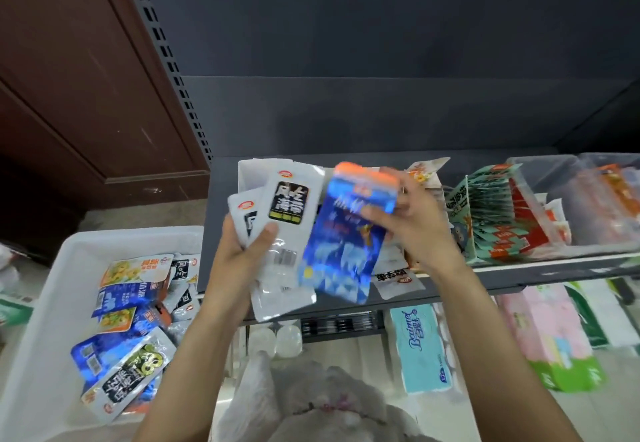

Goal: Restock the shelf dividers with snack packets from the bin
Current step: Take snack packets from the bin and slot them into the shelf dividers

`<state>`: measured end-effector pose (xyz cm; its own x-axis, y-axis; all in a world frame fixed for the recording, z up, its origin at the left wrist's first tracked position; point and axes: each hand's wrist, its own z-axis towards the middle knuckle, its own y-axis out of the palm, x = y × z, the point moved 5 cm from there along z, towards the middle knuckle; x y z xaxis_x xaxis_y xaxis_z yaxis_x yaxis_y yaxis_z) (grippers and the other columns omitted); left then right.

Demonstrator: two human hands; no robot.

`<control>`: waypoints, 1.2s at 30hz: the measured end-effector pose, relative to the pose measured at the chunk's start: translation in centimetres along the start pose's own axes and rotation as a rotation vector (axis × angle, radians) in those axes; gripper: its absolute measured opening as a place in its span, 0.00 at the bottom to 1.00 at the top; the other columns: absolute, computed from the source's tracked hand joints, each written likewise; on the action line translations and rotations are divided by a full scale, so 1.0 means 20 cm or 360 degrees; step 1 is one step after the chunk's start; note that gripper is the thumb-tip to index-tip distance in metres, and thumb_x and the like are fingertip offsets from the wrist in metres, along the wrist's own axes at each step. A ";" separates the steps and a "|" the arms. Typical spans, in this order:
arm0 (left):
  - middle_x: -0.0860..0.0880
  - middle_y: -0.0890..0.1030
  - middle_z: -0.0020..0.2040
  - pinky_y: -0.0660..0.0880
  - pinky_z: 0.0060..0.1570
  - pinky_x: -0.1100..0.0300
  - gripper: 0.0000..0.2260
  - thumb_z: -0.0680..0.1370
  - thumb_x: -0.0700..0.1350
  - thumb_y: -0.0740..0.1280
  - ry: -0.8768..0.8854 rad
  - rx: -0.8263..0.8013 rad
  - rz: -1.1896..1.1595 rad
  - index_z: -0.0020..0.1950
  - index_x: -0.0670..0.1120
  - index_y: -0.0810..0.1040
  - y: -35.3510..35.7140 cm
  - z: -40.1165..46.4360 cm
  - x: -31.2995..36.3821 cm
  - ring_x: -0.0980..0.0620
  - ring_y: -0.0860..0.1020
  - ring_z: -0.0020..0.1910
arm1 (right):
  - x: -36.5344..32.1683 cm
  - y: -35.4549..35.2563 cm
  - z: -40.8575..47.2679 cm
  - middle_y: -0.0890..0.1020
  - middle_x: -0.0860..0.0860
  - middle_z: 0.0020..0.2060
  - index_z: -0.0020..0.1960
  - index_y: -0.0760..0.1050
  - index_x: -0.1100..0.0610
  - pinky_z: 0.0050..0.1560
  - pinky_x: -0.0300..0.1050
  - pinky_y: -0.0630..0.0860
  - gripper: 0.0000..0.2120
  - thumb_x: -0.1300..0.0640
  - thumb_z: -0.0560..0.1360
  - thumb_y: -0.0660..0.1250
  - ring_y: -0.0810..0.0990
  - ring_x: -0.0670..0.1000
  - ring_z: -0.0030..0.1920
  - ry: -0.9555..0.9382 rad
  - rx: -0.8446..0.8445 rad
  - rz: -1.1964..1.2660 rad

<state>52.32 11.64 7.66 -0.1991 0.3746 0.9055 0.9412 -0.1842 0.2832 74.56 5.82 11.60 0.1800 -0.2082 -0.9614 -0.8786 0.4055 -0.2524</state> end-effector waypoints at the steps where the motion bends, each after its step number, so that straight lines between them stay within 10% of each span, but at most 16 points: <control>1: 0.49 0.84 0.52 0.81 0.40 0.54 0.15 0.77 0.38 0.66 0.0015 0.0094 -0.0015 0.63 0.48 0.71 -0.06 0.01 0.02 0.50 0.83 0.48 | -0.03 -0.04 0.01 0.83 0.49 0.46 0.62 0.72 0.55 0.34 0.41 0.79 0.21 0.65 0.71 0.71 0.83 0.45 0.42 -0.0071 0.0151 0.0140; 11: 0.51 0.81 0.56 0.80 0.46 0.52 0.16 0.78 0.39 0.65 0.0094 0.0641 -0.0081 0.64 0.51 0.68 -0.46 0.01 0.04 0.50 0.82 0.53 | -0.12 0.37 0.11 0.80 0.47 0.48 0.53 0.68 0.55 0.48 0.48 0.81 0.03 0.62 0.81 0.59 0.82 0.46 0.51 -0.0480 0.0131 0.0433; 20: 0.48 0.82 0.53 0.81 0.43 0.54 0.15 0.78 0.38 0.66 0.0053 0.0606 -0.0108 0.63 0.46 0.69 -0.46 -0.04 0.03 0.49 0.82 0.49 | 0.06 0.67 0.05 0.63 0.55 0.72 0.64 0.74 0.61 0.69 0.45 0.65 0.15 0.62 0.78 0.60 0.67 0.55 0.69 -0.0734 -0.0524 -0.1697; 26: 0.51 0.82 0.48 0.81 0.40 0.56 0.12 0.76 0.38 0.68 0.0096 0.0387 -0.0021 0.56 0.50 0.71 -0.36 -0.05 0.05 0.52 0.83 0.45 | -0.11 0.59 -0.09 0.71 0.48 0.65 0.72 0.64 0.52 0.61 0.38 0.74 0.23 0.59 0.78 0.63 0.75 0.43 0.59 -0.0447 -0.0265 -0.0610; 31: 0.48 0.84 0.50 0.81 0.41 0.54 0.17 0.73 0.39 0.71 0.0017 -0.0034 0.0179 0.60 0.48 0.72 -0.22 -0.06 0.05 0.49 0.83 0.47 | -0.18 0.51 -0.10 0.60 0.48 0.73 0.69 0.66 0.48 0.59 0.22 0.62 0.27 0.69 0.76 0.62 0.56 0.34 0.68 -0.0668 -0.0149 -0.0659; 36: 0.48 0.84 0.50 0.80 0.39 0.59 0.23 0.67 0.44 0.73 -0.0144 -0.0341 0.0240 0.60 0.50 0.73 -0.16 -0.06 0.03 0.49 0.83 0.47 | -0.10 0.31 -0.11 0.70 0.46 0.69 0.57 0.79 0.52 0.60 0.39 0.74 0.20 0.72 0.73 0.67 0.66 0.44 0.70 -0.0791 -0.0585 -0.0425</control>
<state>48.94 11.24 7.67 -0.0266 0.4064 0.9133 0.8773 -0.4285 0.2162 67.77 6.81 12.27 0.5168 0.2111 -0.8297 -0.8534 0.0493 -0.5190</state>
